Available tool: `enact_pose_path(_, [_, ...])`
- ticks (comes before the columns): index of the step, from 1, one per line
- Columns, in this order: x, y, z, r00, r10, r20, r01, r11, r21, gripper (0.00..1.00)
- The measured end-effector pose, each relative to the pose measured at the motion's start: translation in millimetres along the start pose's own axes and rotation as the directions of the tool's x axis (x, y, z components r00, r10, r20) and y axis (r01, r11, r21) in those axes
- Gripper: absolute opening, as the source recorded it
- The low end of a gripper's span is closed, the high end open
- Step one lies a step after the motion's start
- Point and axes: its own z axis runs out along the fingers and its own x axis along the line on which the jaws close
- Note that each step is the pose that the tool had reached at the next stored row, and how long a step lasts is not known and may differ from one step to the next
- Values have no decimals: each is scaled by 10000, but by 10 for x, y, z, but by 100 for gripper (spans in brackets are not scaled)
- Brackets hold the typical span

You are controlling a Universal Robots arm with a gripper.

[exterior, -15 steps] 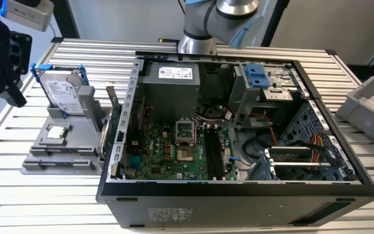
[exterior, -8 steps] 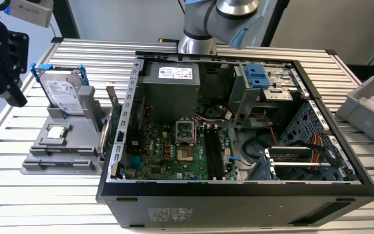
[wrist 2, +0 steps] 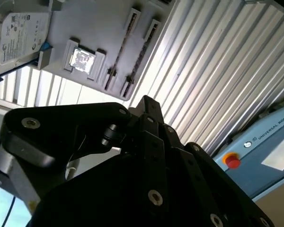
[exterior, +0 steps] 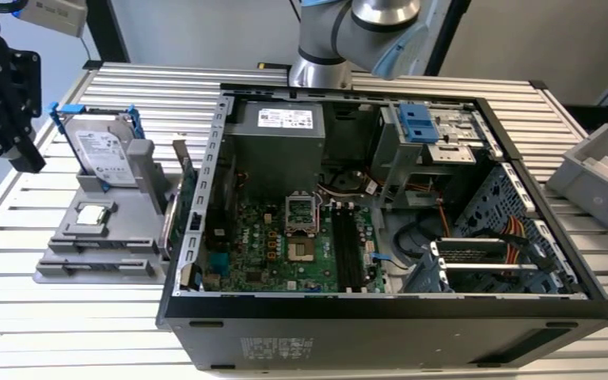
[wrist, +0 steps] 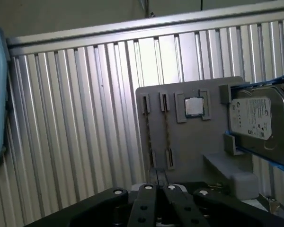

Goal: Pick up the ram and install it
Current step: 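Pick up the ram and move it above insertion slot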

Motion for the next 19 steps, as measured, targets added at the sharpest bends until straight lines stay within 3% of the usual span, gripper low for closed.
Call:
enact_pose_path(4, [0, -1, 0, 9980, -636, 19, 636, 9980, 11, 0])
enact_pose_path(8, [-1, -1, 0, 9917, -1282, 20, 1282, 9917, 24, 0])
enact_pose_path(19, [-1, 0, 0, 9906, -1370, 20, 1370, 9906, 26, 0])
